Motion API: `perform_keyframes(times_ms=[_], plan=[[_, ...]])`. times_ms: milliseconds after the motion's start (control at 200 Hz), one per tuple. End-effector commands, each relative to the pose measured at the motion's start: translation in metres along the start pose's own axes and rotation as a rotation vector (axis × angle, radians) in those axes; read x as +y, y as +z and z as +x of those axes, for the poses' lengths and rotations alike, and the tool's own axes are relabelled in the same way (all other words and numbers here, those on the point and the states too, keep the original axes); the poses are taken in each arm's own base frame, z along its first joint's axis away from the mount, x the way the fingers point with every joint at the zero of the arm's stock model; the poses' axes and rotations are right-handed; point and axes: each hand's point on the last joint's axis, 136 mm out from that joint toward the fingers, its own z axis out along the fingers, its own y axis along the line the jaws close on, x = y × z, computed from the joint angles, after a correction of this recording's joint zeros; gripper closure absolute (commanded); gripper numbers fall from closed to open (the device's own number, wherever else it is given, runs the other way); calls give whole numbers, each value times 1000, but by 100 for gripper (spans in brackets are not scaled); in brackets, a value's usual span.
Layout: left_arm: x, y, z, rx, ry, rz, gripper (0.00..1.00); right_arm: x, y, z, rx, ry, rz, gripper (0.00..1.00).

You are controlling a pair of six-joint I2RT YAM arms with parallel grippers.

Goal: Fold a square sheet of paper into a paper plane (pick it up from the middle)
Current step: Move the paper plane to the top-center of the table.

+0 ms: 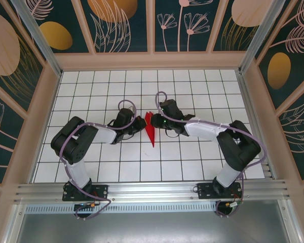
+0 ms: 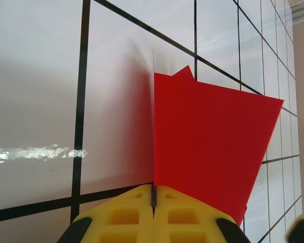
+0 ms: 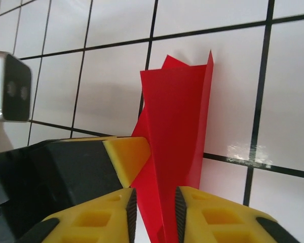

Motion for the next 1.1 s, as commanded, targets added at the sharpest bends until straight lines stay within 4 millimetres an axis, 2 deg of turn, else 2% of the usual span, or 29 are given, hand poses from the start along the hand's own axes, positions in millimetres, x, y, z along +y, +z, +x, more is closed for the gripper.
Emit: perform_keyframes(times_ms=[0, 75, 185, 335, 530, 811, 1096], plan=[[6, 3, 2, 0, 1, -16, 100, 11, 7, 1, 32, 2, -26, 74], [7, 4, 3, 2, 4, -13, 100, 15, 9, 1, 37, -6, -44, 75], [8, 5, 3, -2, 3, -17, 100, 10, 13, 7, 56, -3, -30, 75], [9, 8, 2, 0, 0, -16, 100, 3, 16, 12, 71, -1, -12, 70], [9, 7, 2, 3, 9, -27, 100, 4, 22, 17, 95, 4, -24, 68], [6, 6, 1, 2, 15, -21, 100, 11, 8, 0, 38, -26, -6, 69], [7, 7, 1, 4, 18, -27, 100, -18, 18, 8, 64, -42, 134, 72]])
